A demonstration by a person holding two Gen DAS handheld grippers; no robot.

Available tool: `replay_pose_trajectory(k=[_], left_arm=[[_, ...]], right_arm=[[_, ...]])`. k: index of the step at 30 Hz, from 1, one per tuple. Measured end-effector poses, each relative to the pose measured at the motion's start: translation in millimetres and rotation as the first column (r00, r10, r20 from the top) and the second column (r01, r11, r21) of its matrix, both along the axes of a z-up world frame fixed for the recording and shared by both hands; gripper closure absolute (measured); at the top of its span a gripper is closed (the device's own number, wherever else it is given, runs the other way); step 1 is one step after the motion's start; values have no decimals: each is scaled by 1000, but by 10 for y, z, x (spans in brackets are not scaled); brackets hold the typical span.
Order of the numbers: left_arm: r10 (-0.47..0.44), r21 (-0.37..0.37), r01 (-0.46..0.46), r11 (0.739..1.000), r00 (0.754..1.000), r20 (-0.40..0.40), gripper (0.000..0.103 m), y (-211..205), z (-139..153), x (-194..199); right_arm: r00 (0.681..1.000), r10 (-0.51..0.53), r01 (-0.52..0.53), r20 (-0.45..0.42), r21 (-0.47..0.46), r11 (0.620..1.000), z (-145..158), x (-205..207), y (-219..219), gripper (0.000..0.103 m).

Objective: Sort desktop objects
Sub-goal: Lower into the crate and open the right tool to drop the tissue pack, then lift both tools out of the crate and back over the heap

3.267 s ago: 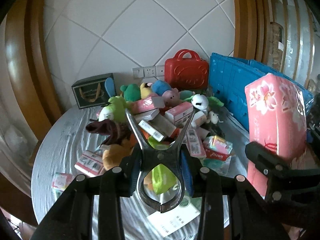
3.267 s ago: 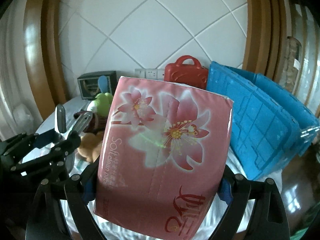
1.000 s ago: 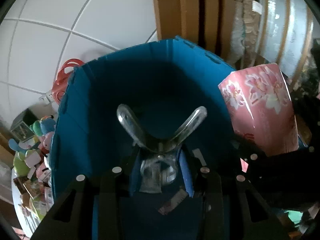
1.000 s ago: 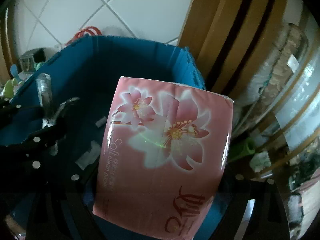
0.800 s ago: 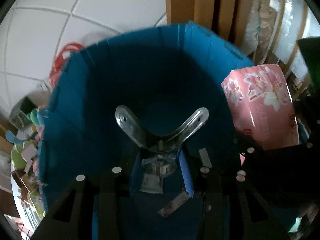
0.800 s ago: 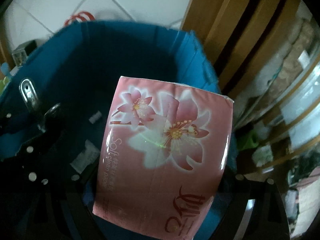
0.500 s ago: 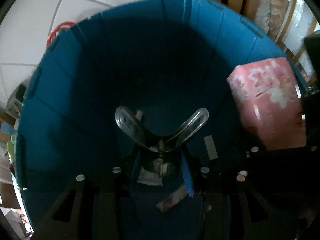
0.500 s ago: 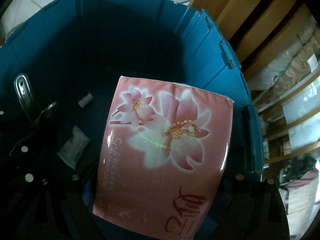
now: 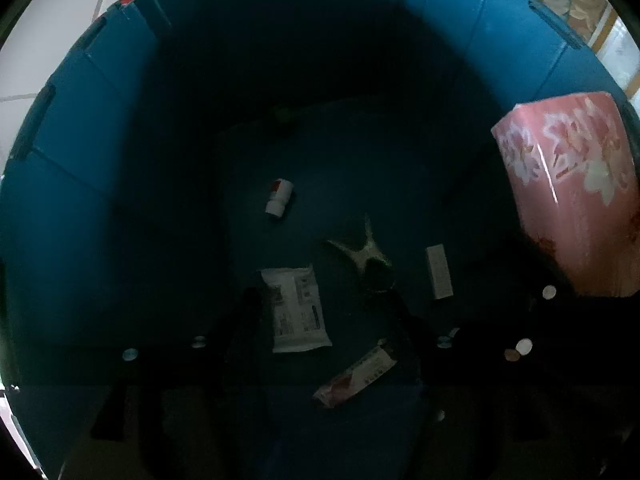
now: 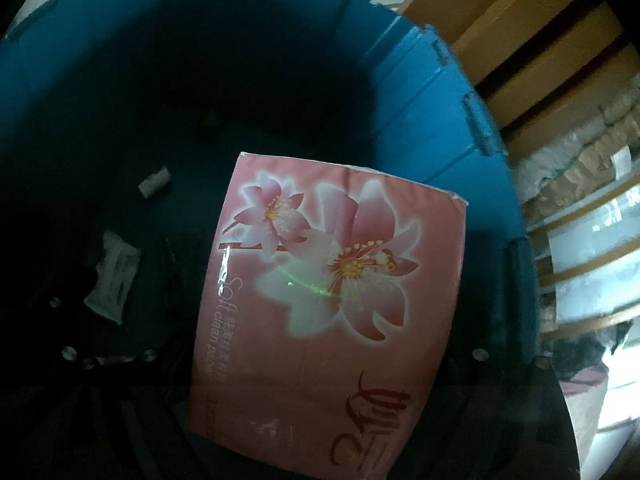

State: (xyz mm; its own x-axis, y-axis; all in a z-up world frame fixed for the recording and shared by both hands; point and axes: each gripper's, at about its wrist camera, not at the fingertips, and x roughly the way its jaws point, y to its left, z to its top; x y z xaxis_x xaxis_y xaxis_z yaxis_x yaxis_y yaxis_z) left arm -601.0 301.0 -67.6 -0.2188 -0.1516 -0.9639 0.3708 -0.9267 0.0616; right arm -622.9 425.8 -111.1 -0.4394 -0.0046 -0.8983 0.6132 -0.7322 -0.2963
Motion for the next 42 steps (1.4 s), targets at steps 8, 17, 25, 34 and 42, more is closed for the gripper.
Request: replay_pose_trajectory(k=[8,17,25,34,42], left_arm=[[14,1,-14,1000,1000,16,41,-55,-27,16],[19,1,-19,1000,1000,9,41,-57,10,55],[14,43,-10,999,997,-76,41,3,364,248],[-81,15,87,996,968,-236,35,310,879,992],[-62,-50,48,998,937,-343,35,358,1049,1580]], right_arm=[[1000,8,-7,31,-8,1000,-57,21,16,6],[1000,22,-22,-23,5,1000,185,164,30,0],[994,83,-83,-76,9,997,511,510,296,0],[996,86,-87,-14,-179,980,819,868,738,0],[992,124,-119,7,-245,962,880,1265,816,0]])
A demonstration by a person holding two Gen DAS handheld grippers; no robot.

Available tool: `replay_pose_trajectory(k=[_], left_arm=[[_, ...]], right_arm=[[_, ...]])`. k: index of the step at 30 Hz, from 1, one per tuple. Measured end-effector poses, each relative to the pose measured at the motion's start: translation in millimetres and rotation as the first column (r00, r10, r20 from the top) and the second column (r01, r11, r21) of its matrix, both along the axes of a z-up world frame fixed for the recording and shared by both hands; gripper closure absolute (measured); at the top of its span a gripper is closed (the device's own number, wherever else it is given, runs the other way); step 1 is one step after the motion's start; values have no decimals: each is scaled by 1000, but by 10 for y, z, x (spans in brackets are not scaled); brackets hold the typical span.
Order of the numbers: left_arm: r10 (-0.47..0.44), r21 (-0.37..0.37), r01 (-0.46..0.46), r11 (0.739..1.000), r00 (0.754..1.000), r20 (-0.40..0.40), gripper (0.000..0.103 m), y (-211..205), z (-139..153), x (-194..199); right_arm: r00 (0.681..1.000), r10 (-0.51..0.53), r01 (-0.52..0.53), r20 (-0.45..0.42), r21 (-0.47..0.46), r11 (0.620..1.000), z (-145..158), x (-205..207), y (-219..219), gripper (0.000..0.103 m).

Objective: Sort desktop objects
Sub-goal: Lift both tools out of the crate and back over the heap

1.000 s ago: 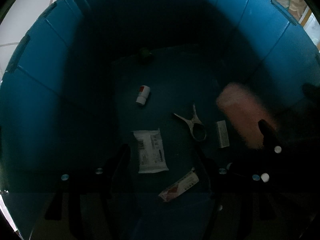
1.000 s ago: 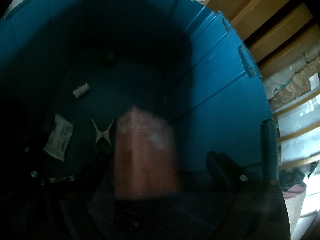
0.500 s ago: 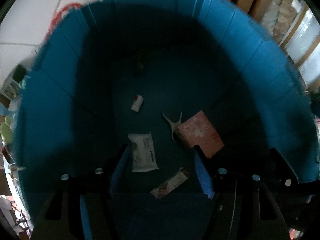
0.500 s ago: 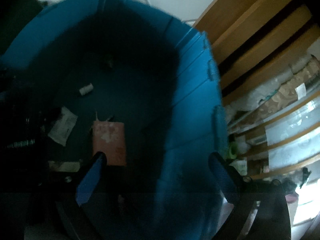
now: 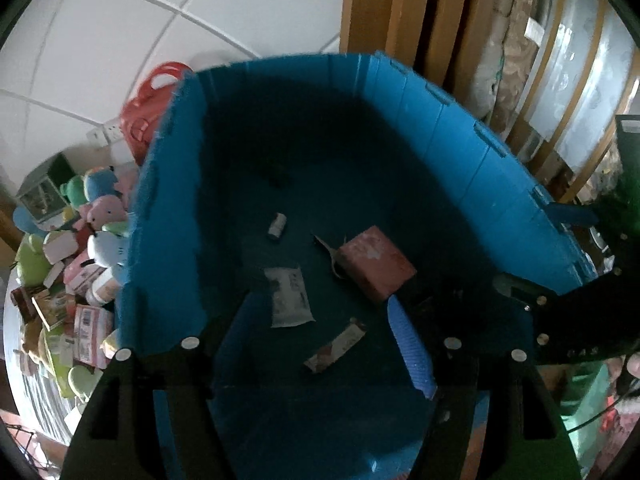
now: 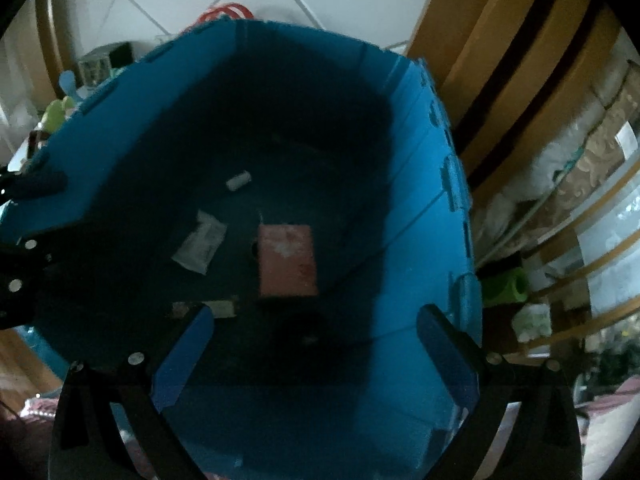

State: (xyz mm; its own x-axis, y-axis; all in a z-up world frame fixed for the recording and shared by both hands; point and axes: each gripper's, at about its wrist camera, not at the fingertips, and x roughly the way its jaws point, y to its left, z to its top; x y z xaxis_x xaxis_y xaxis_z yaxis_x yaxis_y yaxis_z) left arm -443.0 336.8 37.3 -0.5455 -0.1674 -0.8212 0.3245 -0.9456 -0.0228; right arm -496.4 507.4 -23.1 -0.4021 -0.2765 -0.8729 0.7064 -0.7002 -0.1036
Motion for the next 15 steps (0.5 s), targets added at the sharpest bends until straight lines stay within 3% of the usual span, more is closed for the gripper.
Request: replay_pose_trajectory(k=[6,15], left_arm=[[53,-71,-59,996,995,-87,35,-133,224,433],[104,-136,-136,981,970,-221,35,-606,503,1194]], right_arm=[[998,49,-52,-50,-63,997,236,320,-163,0],[985,108,-127,-132,-148,981,579,916,-775,0]])
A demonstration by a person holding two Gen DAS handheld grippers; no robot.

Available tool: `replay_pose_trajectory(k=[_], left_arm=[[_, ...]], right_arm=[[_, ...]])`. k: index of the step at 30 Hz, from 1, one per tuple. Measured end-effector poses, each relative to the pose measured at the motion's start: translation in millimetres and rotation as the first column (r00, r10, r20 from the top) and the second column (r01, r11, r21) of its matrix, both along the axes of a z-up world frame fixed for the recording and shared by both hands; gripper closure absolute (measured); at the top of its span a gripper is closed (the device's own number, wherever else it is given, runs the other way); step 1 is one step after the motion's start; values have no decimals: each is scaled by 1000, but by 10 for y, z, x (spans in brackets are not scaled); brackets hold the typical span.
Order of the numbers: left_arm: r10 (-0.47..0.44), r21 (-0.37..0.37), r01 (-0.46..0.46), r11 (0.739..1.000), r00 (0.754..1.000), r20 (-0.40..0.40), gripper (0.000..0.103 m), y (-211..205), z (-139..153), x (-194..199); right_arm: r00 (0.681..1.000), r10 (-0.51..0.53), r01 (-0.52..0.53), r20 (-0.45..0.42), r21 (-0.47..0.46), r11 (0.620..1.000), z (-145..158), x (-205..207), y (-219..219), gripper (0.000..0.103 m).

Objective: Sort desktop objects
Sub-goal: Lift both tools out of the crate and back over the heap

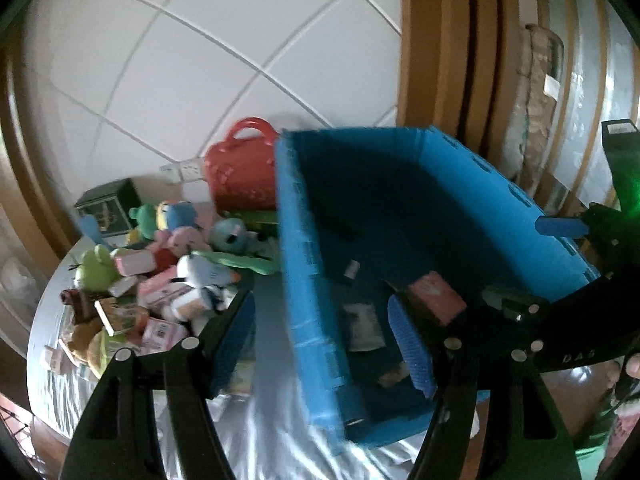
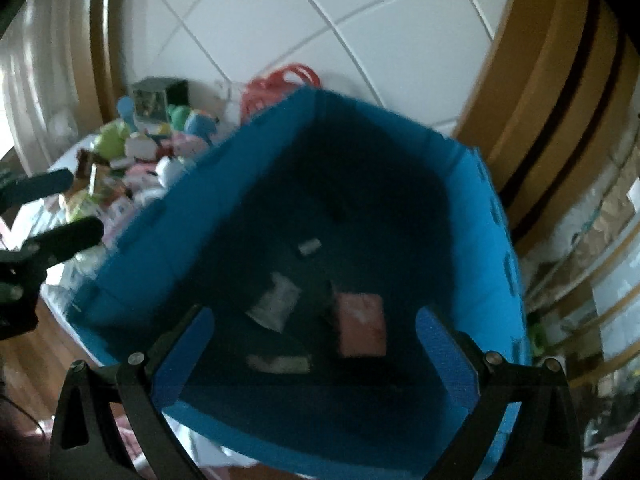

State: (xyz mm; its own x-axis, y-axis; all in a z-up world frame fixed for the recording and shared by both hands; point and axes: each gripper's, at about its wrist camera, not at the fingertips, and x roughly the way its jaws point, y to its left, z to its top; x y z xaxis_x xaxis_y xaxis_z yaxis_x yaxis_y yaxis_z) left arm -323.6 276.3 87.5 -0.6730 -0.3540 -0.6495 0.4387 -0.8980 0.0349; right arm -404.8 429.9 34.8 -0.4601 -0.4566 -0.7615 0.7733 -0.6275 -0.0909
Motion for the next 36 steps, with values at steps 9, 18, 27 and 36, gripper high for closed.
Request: replay_pose_trajectory(k=[9,18,27,36], left_arm=[[69,5,-69,998,996,-50,35,-907,-23,958],[210,40,-209,977,977,-28,35,-2032,-326,2014],[290,101,-296,950,954,71,35,-2782,-992,2632],[335,209,-379,901,917,218,35,-3030,-1758,2851]], right_arm=[[998,36,-40,-45,-82,996,243,838,-780,0],[998,54,-56,-20,-131,990,111,1606,-1632,0],[999,21,-19,41,-49,999,-556,2015,-2176,0],[980,57,-67,189,48,997,-1383,1948,-2468,0]])
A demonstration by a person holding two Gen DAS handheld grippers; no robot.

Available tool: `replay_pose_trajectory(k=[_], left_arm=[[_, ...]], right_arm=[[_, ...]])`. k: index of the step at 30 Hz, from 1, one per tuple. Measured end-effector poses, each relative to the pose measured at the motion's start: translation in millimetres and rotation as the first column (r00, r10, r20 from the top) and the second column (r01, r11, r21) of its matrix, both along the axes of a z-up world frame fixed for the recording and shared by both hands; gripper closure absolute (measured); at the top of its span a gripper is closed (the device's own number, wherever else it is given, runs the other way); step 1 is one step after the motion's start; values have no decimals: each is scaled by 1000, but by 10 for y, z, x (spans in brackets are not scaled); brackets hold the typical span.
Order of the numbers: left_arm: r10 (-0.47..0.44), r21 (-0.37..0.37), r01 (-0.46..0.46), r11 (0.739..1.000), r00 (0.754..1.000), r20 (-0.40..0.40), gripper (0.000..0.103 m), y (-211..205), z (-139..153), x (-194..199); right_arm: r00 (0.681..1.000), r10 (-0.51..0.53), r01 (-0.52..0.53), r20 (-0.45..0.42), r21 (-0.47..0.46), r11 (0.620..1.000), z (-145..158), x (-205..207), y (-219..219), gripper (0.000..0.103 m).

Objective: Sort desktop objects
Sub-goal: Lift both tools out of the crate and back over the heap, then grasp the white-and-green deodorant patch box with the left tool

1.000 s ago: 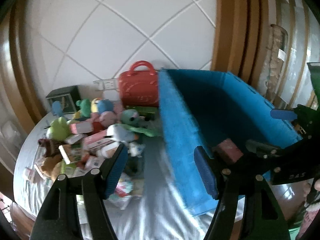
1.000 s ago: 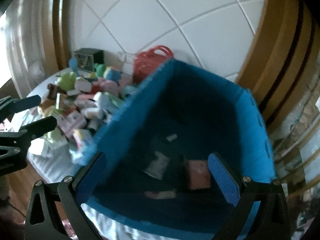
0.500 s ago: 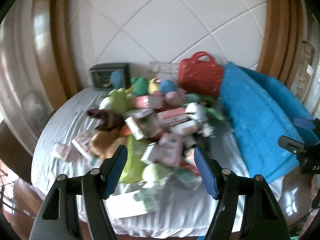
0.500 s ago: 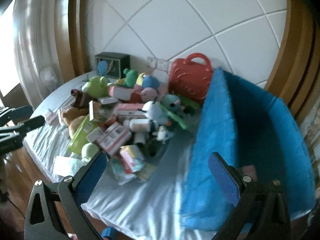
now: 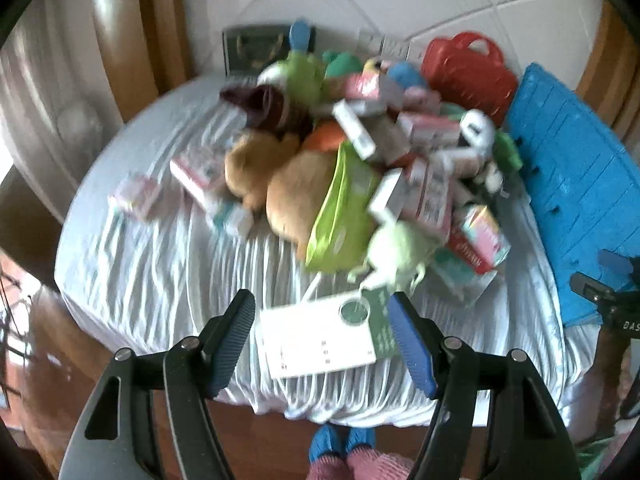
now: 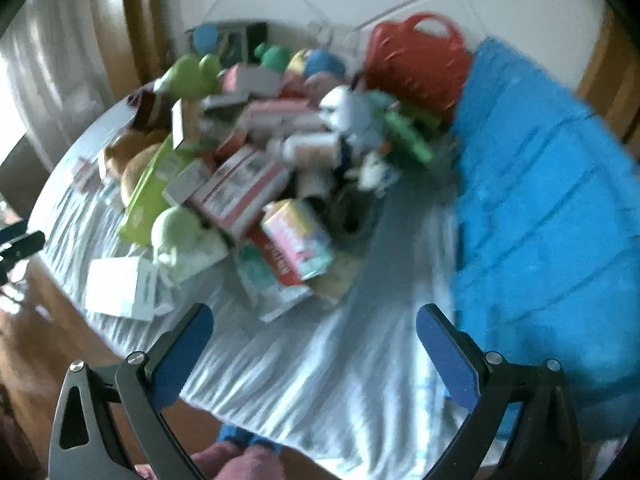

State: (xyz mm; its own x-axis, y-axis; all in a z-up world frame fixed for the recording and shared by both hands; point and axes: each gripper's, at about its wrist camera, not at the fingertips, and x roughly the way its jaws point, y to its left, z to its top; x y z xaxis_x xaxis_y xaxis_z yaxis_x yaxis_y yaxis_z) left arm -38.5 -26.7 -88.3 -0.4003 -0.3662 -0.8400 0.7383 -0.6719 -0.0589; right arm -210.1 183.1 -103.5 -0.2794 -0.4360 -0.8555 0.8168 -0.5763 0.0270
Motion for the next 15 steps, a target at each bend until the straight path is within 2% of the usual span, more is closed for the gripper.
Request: replay_pose_trajectory(k=[4,9,15], left_arm=[[4,73,-9,997,998,65,35,16,-381,12],[41,193,-70,979,988,149,35,6,-924,-14],[53,232,-103,967,976,210,35,-21,-1280,5]], right_arm=[[996,61,-62,60,7,998,-242,24,-172,0],[985,134,-138,111,29,990,-473,97,-423,0],[971,202,-210,131,50,976,-657,253,-762,0]])
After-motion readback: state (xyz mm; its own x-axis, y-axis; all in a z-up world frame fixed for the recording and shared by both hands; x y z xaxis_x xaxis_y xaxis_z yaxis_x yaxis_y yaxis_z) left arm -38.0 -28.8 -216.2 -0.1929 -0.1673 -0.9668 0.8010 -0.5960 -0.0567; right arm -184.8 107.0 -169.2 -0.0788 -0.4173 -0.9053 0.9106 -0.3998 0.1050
